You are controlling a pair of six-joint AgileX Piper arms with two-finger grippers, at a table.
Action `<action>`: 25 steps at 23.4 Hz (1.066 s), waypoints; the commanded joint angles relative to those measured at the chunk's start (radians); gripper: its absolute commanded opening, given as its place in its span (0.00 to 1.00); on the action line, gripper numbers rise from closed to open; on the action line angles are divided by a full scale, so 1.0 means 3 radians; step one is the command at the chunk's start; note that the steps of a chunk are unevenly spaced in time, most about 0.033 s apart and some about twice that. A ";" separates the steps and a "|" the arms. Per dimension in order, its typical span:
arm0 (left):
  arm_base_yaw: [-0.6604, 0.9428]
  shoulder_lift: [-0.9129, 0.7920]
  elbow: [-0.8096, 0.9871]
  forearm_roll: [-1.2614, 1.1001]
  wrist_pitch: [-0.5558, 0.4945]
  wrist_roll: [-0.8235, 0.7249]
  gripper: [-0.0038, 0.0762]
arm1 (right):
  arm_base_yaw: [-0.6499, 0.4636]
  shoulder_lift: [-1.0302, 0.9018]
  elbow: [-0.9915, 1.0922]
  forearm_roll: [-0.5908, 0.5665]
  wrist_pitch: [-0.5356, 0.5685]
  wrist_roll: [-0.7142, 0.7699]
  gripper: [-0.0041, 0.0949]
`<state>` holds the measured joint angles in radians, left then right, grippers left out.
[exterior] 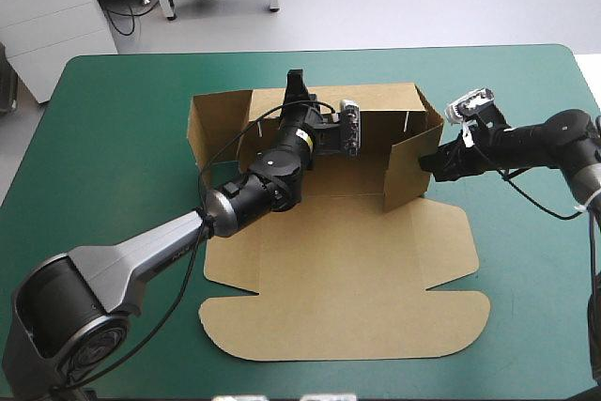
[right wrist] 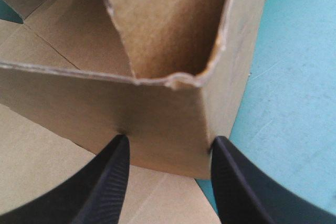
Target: Fold the box
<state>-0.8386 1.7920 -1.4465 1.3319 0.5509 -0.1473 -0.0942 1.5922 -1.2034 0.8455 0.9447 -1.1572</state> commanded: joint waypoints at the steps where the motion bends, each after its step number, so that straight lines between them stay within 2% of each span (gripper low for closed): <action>1: -0.0040 -0.0164 -0.0080 0.0127 -0.0056 -0.0072 0.01 | -0.0004 -0.0100 -0.0066 0.0257 -0.0056 -0.0118 0.50; 6: -0.0040 -0.0164 -0.0080 0.0150 -0.0056 -0.0072 0.01 | 0.0060 -0.0091 -0.0066 0.0335 -0.0127 -0.0205 0.50; 12: -0.0040 -0.0164 -0.0080 0.0150 -0.0056 -0.0072 0.01 | 0.0328 -0.0091 -0.0066 0.0328 -0.0448 -0.0288 0.59; 17: -0.0040 -0.0164 -0.0080 0.0150 -0.0056 -0.0072 0.01 | 0.0454 -0.0091 -0.0066 0.0494 -0.0716 -0.0249 0.58; 25: -0.0040 -0.0164 -0.0080 0.0163 0.0043 -0.0109 0.01 | 0.0482 -0.0091 -0.0066 0.0493 -0.0915 -0.0249 0.32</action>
<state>-0.8386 1.7920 -1.4465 1.3453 0.5728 -0.1649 0.0455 1.6003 -1.1985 0.9333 0.6867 -1.2275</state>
